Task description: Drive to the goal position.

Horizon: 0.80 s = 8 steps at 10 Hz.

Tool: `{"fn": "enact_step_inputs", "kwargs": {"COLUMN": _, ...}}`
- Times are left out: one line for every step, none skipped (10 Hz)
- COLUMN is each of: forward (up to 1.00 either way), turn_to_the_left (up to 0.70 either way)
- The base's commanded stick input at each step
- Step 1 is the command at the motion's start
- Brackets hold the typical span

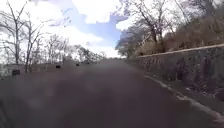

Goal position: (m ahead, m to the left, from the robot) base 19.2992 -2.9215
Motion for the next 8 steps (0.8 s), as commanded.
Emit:
{"fn": "enact_step_inputs", "kwargs": {"forward": 0.7, "turn_to_the_left": 0.0}}
{"fn": "enact_step_inputs", "kwargs": {"forward": 0.7, "turn_to_the_left": 0.0}}
{"fn": "enact_step_inputs", "kwargs": {"forward": 0.7, "turn_to_the_left": 0.0}}
{"fn": "enact_step_inputs", "kwargs": {"forward": 0.7, "turn_to_the_left": 0.0}}
{"fn": "enact_step_inputs", "kwargs": {"forward": 0.7, "turn_to_the_left": 0.0}}
{"fn": "enact_step_inputs", "kwargs": {"forward": 0.7, "turn_to_the_left": 0.0}}
{"fn": "enact_step_inputs", "kwargs": {"forward": 0.7, "turn_to_the_left": 0.0}}
{"fn": "enact_step_inputs", "kwargs": {"forward": 0.7, "turn_to_the_left": 0.0}}
